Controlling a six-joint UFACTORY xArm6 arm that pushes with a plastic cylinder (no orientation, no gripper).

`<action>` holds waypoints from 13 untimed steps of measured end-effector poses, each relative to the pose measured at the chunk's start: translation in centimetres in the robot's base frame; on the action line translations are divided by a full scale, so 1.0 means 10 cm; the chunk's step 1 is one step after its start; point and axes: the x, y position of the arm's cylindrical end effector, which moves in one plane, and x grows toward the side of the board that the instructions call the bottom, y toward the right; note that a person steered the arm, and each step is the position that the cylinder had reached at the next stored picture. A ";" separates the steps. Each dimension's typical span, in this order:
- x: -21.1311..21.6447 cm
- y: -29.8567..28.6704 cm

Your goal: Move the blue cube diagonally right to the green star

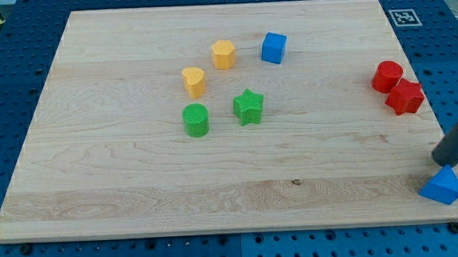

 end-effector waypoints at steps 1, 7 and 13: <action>-0.20 -0.23; -1.45 -1.19; -2.28 -1.19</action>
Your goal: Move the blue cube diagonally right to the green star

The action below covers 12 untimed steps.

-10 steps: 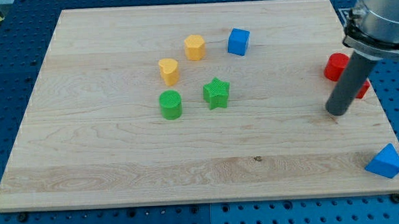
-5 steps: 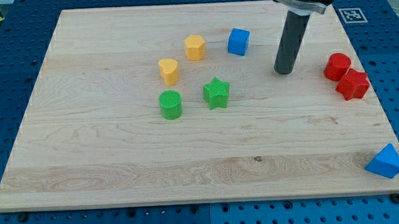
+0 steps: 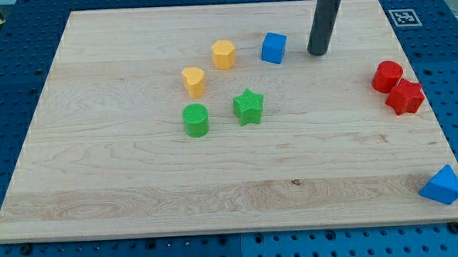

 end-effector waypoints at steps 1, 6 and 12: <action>-0.16 -0.15; -0.26 -0.82; 0.02 -0.83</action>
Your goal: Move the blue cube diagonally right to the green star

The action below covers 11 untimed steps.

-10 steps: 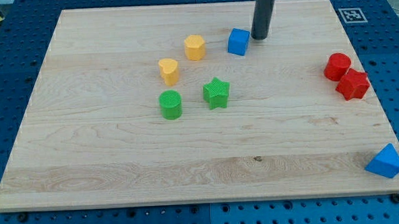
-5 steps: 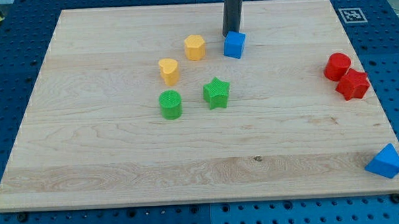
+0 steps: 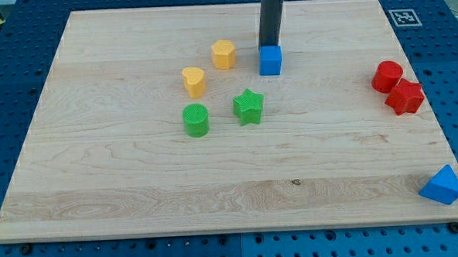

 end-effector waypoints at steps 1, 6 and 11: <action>0.00 -0.14; 0.42 -0.36; 0.28 -0.17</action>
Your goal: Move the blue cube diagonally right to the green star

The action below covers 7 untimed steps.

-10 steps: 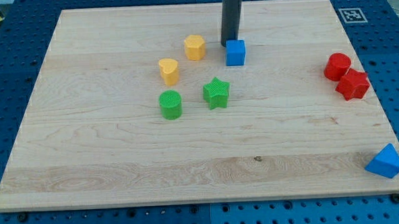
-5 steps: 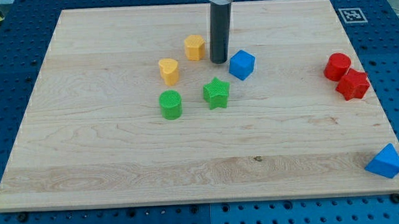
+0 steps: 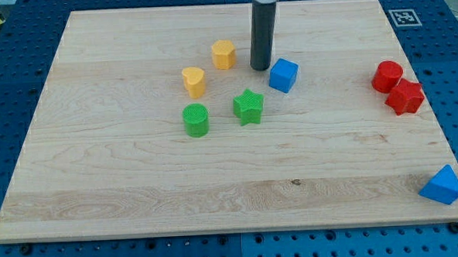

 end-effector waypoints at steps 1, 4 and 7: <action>0.05 0.09; 0.13 0.22; 0.33 0.25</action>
